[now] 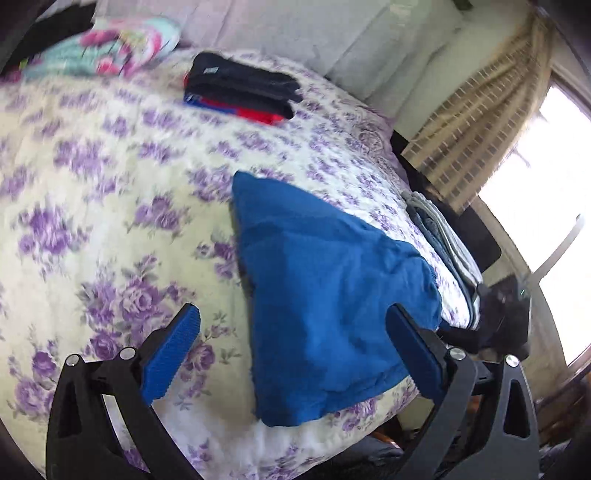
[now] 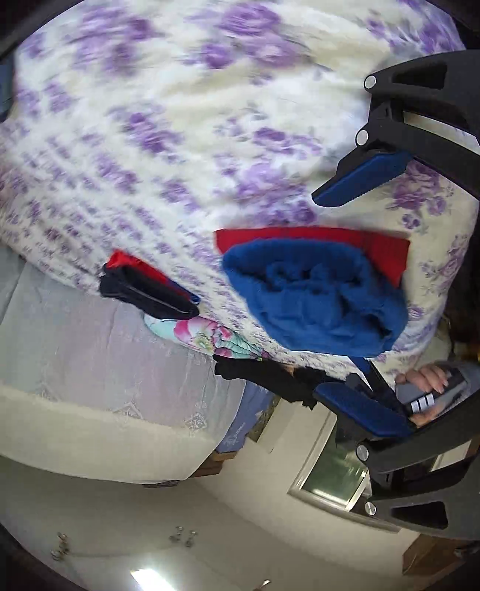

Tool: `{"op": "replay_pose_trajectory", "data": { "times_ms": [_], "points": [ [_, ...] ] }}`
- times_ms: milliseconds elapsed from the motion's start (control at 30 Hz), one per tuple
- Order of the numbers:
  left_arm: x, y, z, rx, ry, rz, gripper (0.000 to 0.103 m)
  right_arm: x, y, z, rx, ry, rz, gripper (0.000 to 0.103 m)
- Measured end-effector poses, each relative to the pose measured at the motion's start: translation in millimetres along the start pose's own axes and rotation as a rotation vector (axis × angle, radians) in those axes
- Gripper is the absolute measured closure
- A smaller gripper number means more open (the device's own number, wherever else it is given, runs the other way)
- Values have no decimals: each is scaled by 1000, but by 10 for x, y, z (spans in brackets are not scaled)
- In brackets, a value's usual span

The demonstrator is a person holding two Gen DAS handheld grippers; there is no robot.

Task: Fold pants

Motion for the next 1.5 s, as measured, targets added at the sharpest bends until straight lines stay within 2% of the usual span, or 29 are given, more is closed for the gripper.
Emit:
{"op": "replay_pose_trajectory", "data": {
  "times_ms": [67, 167, 233, 467, 600, 633, 733, 767, 833, 933, 1067, 1200, 1367, 1500],
  "points": [
    [14, -24, 85, 32, -28, -5, 5, 35, -35, 47, 2, -12, -38, 6],
    [0, -50, 252, 69, -65, -8, 5, 84, -93, 163, 38, 12, -28, 6],
    [18, -58, 386, 93, -82, -17, 5, 50, -110, 222, 49, -22, -37, 6],
    [37, 75, 670, 110, -98, 20, 5, 63, -79, 594, 156, -152, -86, 6],
    [54, 125, 704, 107, -145, 5, 5, 133, -37, 830, 178, -150, -107, 7],
    [55, 125, 696, 105, -154, 3, 5, 140, -42, 846, 174, -143, -107, 9],
    [51, 96, 651, 92, -190, -5, 6, 105, -75, 780, 156, -100, -78, 34],
    [53, 84, 633, 86, -198, -8, 8, 58, -66, 736, 142, -74, -49, 43],
    [70, 78, 632, 82, -203, -21, 22, -10, -40, 718, 132, -59, -29, 49],
    [85, 125, 656, 82, -227, -64, 43, 11, -27, 714, 118, -65, -41, 51],
    [55, 197, 570, 55, -202, -57, 55, 229, 12, 709, 97, -72, -118, 54],
    [14, 421, 457, 32, -193, -17, 63, 507, 189, 762, 93, -52, -174, 54],
    [117, 1104, 433, -34, -156, 28, 63, 817, 694, 1033, 87, -17, -193, 55],
    [279, 1739, 540, -51, -122, 54, 63, 1125, 1134, 1319, 79, -10, -234, 55]
  ]
}}
Point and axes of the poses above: each gripper's, at about its wrist camera, not at the fingertips, and z roughly the way its jaws point, x to its left, y to its top, the point moved 7 cm from there along z, roughly the way its jaws point, and after that the axes turned 11 degrees about z, right-handed, at the moved point
